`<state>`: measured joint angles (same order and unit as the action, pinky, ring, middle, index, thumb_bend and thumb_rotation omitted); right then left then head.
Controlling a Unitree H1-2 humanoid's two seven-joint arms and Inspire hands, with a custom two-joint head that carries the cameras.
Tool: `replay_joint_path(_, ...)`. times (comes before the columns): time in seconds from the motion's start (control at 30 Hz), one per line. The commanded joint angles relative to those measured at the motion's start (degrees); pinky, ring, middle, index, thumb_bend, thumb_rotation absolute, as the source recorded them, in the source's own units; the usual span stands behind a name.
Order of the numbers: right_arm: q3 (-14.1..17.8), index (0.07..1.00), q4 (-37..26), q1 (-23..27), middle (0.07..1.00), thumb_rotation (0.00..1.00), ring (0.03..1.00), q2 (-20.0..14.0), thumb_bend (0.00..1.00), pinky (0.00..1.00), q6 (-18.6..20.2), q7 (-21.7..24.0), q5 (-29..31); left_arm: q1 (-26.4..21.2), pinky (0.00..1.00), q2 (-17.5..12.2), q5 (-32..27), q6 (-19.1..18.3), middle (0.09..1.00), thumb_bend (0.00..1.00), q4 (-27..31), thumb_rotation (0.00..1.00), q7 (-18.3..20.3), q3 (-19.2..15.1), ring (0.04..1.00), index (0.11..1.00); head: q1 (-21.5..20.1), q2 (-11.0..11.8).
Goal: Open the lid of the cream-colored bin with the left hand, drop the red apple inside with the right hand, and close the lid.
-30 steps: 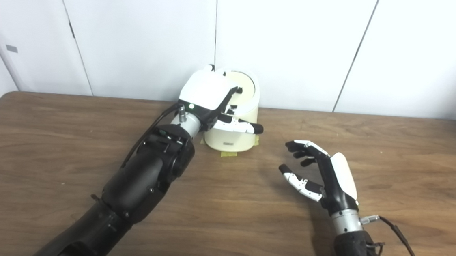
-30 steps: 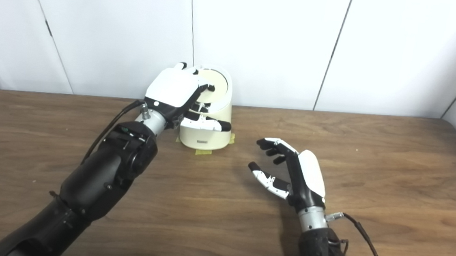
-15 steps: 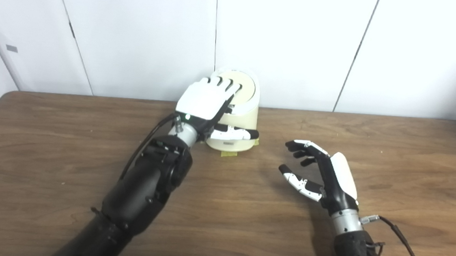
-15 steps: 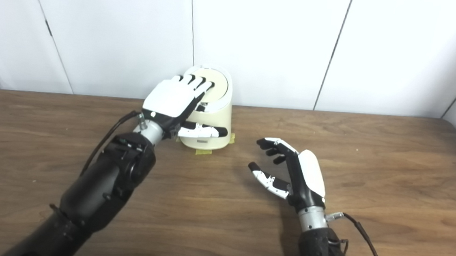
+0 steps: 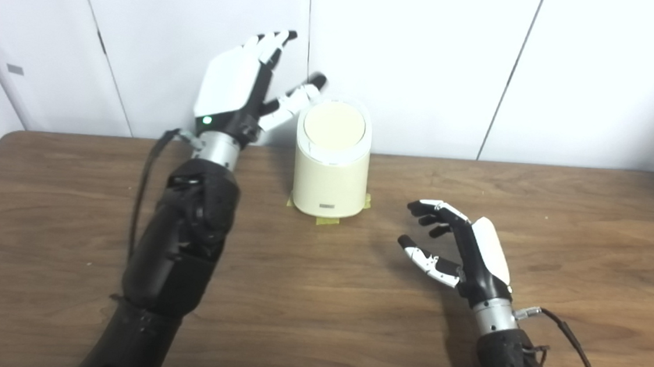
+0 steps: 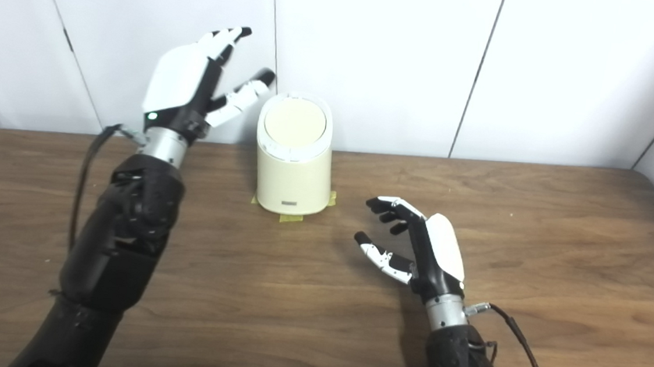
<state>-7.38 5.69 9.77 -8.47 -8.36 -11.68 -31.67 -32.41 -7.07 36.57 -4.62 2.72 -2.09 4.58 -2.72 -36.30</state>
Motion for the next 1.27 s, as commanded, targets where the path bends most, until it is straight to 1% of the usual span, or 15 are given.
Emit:
replay_joint_path(0.0, 0.3, 0.681, 0.0, 1.6, 0.682, 0.38, 0.654, -0.2, 0.22, 0.55, -1.5, -1.1, 0.1, 2.0, 0.67, 0.3, -6.5, 5.5, 0.803, 0.25, 1.3, 0.76, -2.4, -1.6, 0.780, 0.804, -0.1, 0.0)
replay_joint_path(0.07, 0.3, 0.680, 0.1, 1.6, 0.679, 0.39, 0.653, -0.2, 0.22, 0.54, -1.5, -1.1, 0.2, 4.2, 0.64, 0.2, -9.0, 8.2, 0.780, 0.22, 1.3, 0.75, -2.9, -2.2, 0.753, 0.789, -0.1, 0.1)
replay_joint_path(0.13, 0.4, 0.673, 0.1, 1.6, 0.672, 0.39, 0.642, -0.2, 0.24, 0.53, -1.6, -1.2, 0.2, 7.1, 0.62, 0.2, -10.6, 11.3, 0.761, 0.20, 0.8, 0.65, -4.3, -2.6, 0.732, 0.769, -0.2, 0.1)
replay_joint_path(0.2, 0.5, 0.653, 0.2, 1.6, 0.672, 0.34, 0.620, -0.2, 0.27, 0.50, -2.2, -1.7, 0.3, 9.7, 0.60, 0.4, -11.3, 13.9, 0.737, 0.20, -0.1, 0.53, -6.0, -3.1, 0.706, 0.745, -0.4, 0.0)
replay_joint_path(0.27, 0.7, 0.637, 0.3, 1.6, 0.666, 0.31, 0.581, -0.2, 0.29, 0.45, -2.7, -2.1, 0.4, 12.1, 0.59, 0.5, -11.6, 15.9, 0.726, 0.21, -1.1, 0.49, -7.2, -3.3, 0.694, 0.733, -0.2, 0.1)
replay_joint_path(0.37, 0.8, 0.641, 0.3, 1.6, 0.677, 0.34, 0.594, -0.3, 0.31, 0.46, -2.3, -1.9, 0.5, 15.3, 0.57, 0.2, -12.1, 17.2, 0.731, 0.21, -2.4, 0.50, -7.8, -3.4, 0.690, 0.735, -0.2, 0.3)
replay_joint_path(0.43, 0.8, 0.642, 0.3, 1.6, 0.682, 0.32, 0.611, -0.4, 0.31, 0.48, -2.4, -1.8, 0.7, 16.9, 0.58, -0.2, -13.1, 18.2, 0.738, 0.21, -3.7, 0.48, -7.7, -3.4, 0.698, 0.737, -0.2, 0.2)
replay_joint_path(0.6, 1.1, 0.631, 0.7, 1.5, 0.668, 0.26, 0.538, -0.8, 0.36, 0.42, -3.8, -2.2, 1.6, 19.7, 0.55, -0.1, -14.2, 20.2, 0.719, 0.24, -7.5, 0.34, -9.0, -3.9, 0.674, 0.720, -0.6, 0.0)
replay_joint_path(0.67, 1.2, 0.633, 0.6, 1.4, 0.670, 0.26, 0.556, -0.9, 0.38, 0.44, -3.9, -2.3, 1.6, 20.4, 0.54, -0.2, -13.9, 21.4, 0.705, 0.25, -9.7, 0.29, -10.0, -4.0, 0.659, 0.709, -0.5, -0.1)
replay_joint_path(0.73, 1.3, 0.631, 0.5, 1.3, 0.667, 0.23, 0.518, -1.1, 0.38, 0.40, -4.1, -2.3, 1.7, 20.8, 0.54, -0.3, -13.8, 21.7, 0.701, 0.26, -11.0, 0.30, -10.3, -3.9, 0.654, 0.705, -0.3, -0.2)
replay_joint_path(0.87, 1.7, 0.629, 0.5, 1.2, 0.672, 0.18, 0.516, -1.1, 0.37, 0.39, -3.9, -2.5, 1.6, 20.9, 0.58, -0.3, -14.7, 21.4, 0.714, 0.27, -12.3, 0.36, -10.1, -3.8, 0.680, 0.715, -0.2, -0.2)
replay_joint_path(0.93, 1.9, 0.629, 0.5, 1.2, 0.666, 0.16, 0.427, -1.0, 0.36, 0.32, -4.0, -2.6, 1.7, 20.9, 0.59, -0.3, -15.5, 21.6, 0.711, 0.27, -13.2, 0.35, -10.0, -3.8, 0.683, 0.710, -0.1, -0.2)
replay_joint_path(1.0, 2.1, 0.627, 0.5, 1.2, 0.661, 0.15, 0.409, -0.8, 0.36, 0.30, -3.5, -2.3, 2.1, 20.9, 0.59, -0.4, -16.3, 21.7, 0.714, 0.27, -13.9, 0.33, -9.8, -3.8, 0.686, 0.712, -0.2, -0.2)
replay_joint_path(1.1, 2.6, 0.623, 1.2, 1.3, 0.645, 0.14, 0.475, -0.6, 0.36, 0.35, -3.7, -2.2, 3.2, 20.8, 0.60, -0.5, -17.0, 21.1, 0.723, 0.27, -14.1, 0.31, -9.6, -3.8, 0.691, 0.721, -0.4, -0.1)
replay_joint_path(1.23, 2.9, 0.619, 2.0, 1.6, 0.637, 0.16, 0.574, -0.6, 0.35, 0.44, -3.0, -2.1, 4.0, 20.7, 0.60, -0.6, -17.0, 19.3, 0.722, 0.27, -13.8, 0.35, -8.9, -3.3, 0.687, 0.722, -0.7, -0.4)
